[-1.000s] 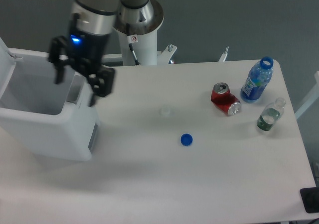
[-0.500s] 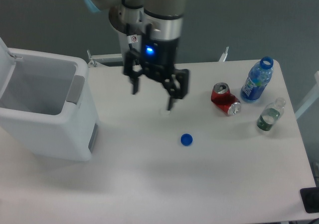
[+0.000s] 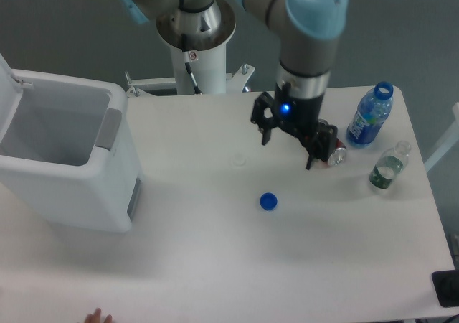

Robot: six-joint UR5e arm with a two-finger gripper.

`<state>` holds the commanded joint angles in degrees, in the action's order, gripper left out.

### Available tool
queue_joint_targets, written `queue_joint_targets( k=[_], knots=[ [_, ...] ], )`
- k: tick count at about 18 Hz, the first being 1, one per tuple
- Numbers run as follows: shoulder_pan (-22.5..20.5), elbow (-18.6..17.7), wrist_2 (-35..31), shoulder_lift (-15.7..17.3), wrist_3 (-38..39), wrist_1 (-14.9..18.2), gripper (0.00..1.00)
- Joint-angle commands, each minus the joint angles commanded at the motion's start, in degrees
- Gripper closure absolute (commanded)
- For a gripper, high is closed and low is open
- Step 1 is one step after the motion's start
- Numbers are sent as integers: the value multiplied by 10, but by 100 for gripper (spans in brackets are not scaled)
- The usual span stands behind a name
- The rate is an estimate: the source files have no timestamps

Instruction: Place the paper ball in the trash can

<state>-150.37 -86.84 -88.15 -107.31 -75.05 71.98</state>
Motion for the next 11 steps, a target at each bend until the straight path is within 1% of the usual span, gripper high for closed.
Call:
queue_joint_targets(
  k=[4,11],
  knots=[
    [-1,0,-12,-25,-7,-1,0],
    [-2,1,-12,-32,-7,-1,0]
  ],
)
